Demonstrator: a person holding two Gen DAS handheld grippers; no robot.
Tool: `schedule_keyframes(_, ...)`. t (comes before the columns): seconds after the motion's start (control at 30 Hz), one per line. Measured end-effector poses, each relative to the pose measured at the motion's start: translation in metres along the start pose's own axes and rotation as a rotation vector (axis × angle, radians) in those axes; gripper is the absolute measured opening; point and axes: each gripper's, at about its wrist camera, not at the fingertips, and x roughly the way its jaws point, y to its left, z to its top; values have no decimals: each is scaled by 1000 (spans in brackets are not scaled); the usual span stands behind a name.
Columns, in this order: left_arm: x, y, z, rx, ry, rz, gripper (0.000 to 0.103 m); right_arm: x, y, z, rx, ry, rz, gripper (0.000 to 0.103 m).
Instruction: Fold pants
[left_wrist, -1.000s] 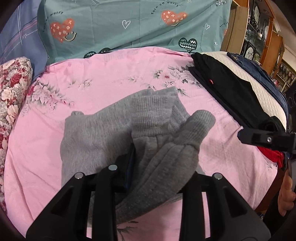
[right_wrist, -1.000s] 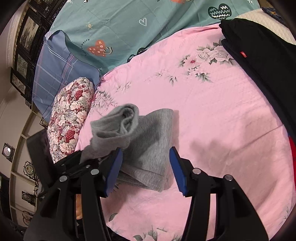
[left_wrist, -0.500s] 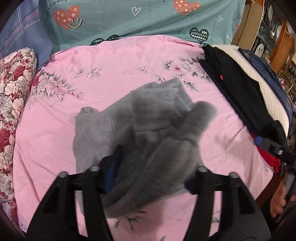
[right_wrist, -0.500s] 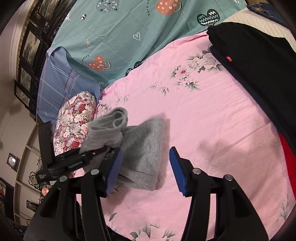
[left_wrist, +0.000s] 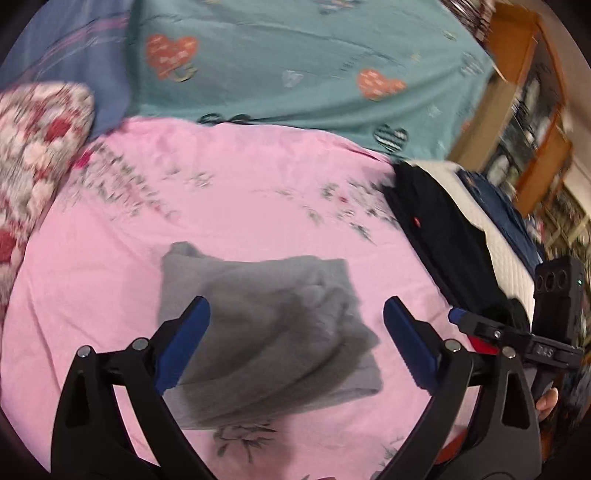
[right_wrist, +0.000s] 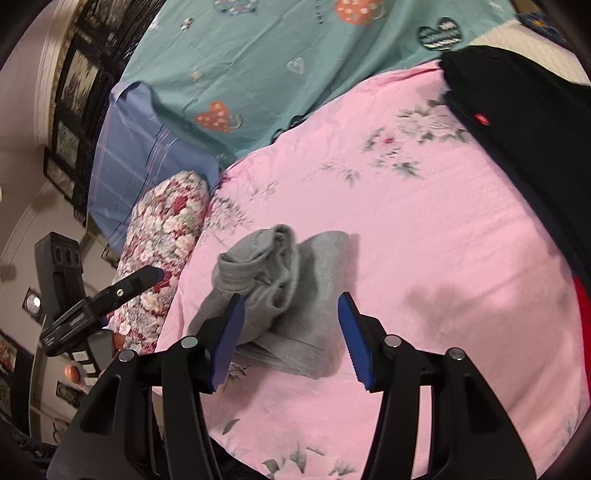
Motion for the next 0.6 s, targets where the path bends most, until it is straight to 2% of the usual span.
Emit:
schedule_keyframes(0.07, 4, 25, 1, -90, 7, -25, 96, 23, 23, 15, -68, 44, 22, 54)
schedule_keyframes(0.13, 8, 42, -2, -151, 20, -52, 96, 51, 45, 30, -130, 86, 1, 55)
schedule_keyframes(0.27, 21, 56, -16, -199, 55, -85, 96, 119, 76, 50, -223, 176, -60, 55)
schedule_keyframes(0.37, 40, 57, -33, -203, 115, -105, 96, 152, 71, 41, -255, 245, -136, 50)
schedule_keyframes(0.4, 45, 56, -40, -199, 134, -116, 96, 155, 67, 32, -270, 271, -148, 38)
schedule_keyframes(0.43, 49, 54, -46, -193, 150, -143, 95, 152, 64, 23, -292, 275, -175, 31)
schedule_keyframes(0.5, 49, 48, -56, -165, 157, -191, 95, 135, 56, 4, -301, 273, -189, 29)
schedule_keyframes(0.6, 47, 41, -69, -136, 140, -228, 95, 99, 39, -17, -247, 277, -190, 29)
